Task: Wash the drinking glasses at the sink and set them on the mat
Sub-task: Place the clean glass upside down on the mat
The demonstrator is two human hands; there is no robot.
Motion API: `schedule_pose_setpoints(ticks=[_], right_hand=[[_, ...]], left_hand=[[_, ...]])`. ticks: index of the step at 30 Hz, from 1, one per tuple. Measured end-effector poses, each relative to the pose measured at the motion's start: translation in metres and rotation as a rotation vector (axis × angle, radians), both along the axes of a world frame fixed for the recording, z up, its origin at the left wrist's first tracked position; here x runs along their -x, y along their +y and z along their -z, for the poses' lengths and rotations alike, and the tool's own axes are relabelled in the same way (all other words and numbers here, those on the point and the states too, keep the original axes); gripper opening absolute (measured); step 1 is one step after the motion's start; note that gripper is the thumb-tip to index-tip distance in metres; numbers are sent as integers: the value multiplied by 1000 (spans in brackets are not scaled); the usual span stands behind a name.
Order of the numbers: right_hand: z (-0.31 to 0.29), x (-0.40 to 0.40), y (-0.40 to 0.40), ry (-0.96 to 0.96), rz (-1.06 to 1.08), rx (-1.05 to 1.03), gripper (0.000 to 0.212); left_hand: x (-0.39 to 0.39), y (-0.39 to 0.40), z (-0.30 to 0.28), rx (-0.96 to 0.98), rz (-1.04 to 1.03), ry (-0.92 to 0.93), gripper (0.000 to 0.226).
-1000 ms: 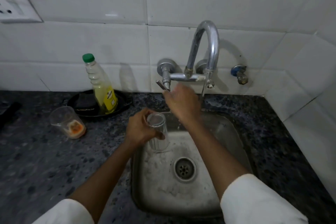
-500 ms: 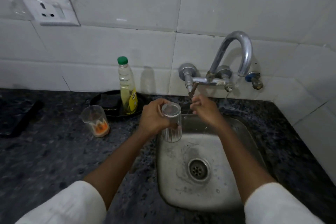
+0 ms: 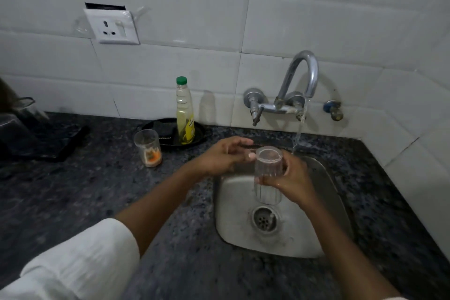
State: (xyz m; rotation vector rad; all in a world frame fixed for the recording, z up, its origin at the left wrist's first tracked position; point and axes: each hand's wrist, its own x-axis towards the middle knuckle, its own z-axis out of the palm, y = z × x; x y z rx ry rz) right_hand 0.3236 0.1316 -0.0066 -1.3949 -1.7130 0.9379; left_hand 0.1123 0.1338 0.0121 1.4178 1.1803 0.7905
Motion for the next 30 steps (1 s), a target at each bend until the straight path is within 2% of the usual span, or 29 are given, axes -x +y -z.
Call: schedule_pose_setpoints(ticks=[4,11,17,20,25,30], right_hand=[[-9,8,-11,-5,39,-4,64],[-24,89,-13,-2,-153,1,66],[-44,227,-1,31,-368,-43,60],[-54,311,13,55,-424,-63,64],[-58,458,52,-24,-434,-120,59],[-38,572,89,-147,-441,-169,62]], left_hand=[[36,-30,1,25,-158,22,25],[121,-85,-7,40,-305,75,30],[228,-110,-10,37,-512,96,26],[293,-111,-16,24,-618,92,22],[402,-103,-18,-3,-747,63,19],[470,-96,-4,24,-822,80,21]])
